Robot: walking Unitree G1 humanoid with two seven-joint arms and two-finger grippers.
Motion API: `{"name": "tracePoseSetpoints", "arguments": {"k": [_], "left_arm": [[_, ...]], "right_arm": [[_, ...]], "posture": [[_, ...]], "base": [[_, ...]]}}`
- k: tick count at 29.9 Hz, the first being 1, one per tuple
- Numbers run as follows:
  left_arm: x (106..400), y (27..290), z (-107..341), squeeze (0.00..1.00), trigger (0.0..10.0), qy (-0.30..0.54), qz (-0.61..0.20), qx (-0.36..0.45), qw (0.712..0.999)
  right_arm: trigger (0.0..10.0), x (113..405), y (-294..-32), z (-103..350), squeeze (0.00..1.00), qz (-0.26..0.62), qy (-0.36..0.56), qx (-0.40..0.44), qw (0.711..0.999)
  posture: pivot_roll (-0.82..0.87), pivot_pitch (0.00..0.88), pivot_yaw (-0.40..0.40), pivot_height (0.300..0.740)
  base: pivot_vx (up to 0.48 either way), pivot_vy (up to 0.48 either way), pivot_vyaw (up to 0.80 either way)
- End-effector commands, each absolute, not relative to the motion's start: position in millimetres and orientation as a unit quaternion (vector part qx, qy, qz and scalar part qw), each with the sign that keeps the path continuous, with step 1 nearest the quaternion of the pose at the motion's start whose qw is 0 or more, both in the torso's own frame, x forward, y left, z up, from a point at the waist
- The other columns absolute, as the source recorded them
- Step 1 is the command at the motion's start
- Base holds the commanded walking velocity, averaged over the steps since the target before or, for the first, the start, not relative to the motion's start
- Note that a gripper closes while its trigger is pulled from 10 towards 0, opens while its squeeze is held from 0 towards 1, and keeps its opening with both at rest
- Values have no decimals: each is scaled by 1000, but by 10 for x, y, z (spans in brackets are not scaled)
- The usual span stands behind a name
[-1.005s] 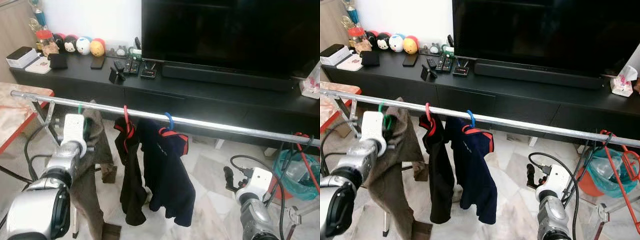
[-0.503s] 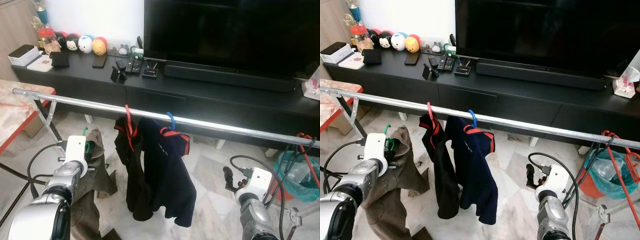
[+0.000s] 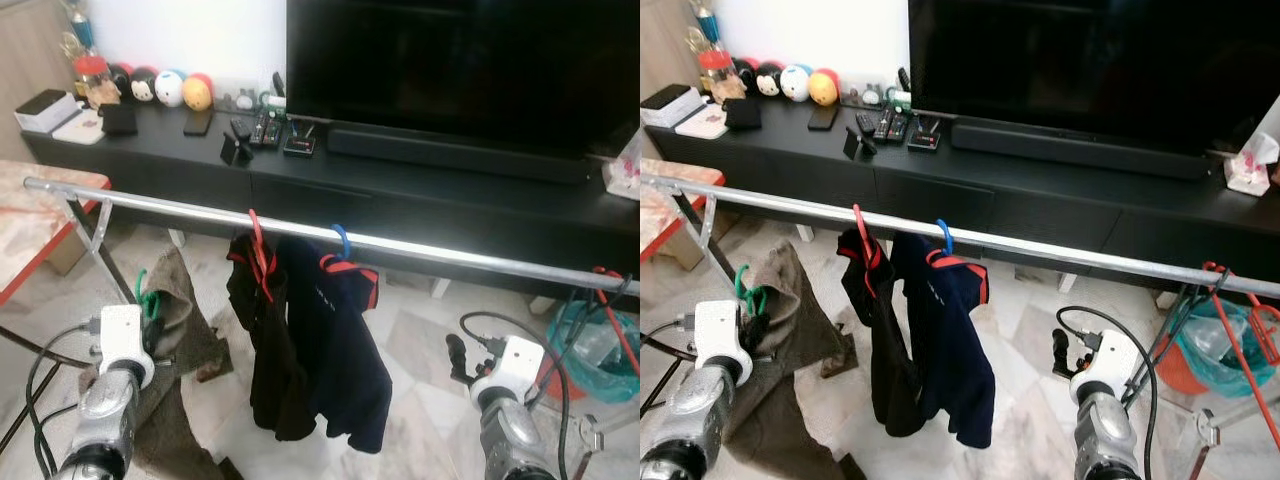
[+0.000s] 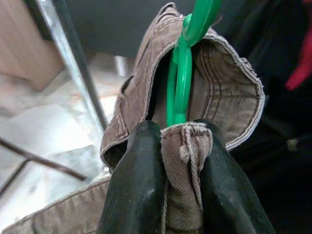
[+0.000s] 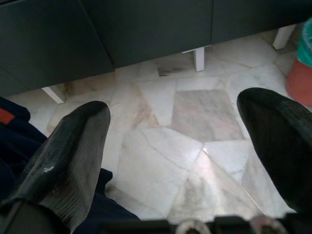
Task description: Hang hanger
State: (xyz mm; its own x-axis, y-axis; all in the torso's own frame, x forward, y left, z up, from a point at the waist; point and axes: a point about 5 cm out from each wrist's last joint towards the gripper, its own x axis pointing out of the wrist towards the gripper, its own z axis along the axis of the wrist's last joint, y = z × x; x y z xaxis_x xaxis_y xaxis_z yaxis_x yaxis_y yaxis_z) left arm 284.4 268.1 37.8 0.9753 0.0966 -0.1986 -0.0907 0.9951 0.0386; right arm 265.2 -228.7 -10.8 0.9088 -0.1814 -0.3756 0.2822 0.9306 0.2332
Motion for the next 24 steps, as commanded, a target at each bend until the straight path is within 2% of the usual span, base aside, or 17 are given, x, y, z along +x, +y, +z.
{"name": "tracePoseSetpoints", "arguments": {"k": [1, 4, 10, 15, 24], "left_arm": [[2950, 2657, 626, 0, 10000, 30, 8, 18, 999], [2943, 2632, 688, 0, 10000, 21, -52, 41, 998], [2943, 2748, 763, 0, 10000, 29, -79, 70, 994], [3027, 2853, 858, 0, 10000, 35, -62, 79, 994], [3292, 2874, 1088, 0, 10000, 40, -42, 89, 994]], "right_arm": [[10000, 2641, -2303, -112, 0, -121, 178, 139, 967], [10000, 2643, -2309, -108, 0, -121, 177, 138, 967], [10000, 2640, -2307, -110, 0, -121, 177, 138, 967], [10000, 2635, -2305, -114, 0, -118, 177, 137, 967], [10000, 2643, -2307, -107, 0, -117, 177, 135, 968]], "posture": [[87, 0, -60, 740], [85, 0, -60, 740], [87, 0, -58, 740], [91, 0, -65, 740], [91, 0, -75, 740]], "base": [[0, 0, 0], [0, 0, 0], [0, 0, 0], [0, 0, 0], [0, 0, 0]]}}
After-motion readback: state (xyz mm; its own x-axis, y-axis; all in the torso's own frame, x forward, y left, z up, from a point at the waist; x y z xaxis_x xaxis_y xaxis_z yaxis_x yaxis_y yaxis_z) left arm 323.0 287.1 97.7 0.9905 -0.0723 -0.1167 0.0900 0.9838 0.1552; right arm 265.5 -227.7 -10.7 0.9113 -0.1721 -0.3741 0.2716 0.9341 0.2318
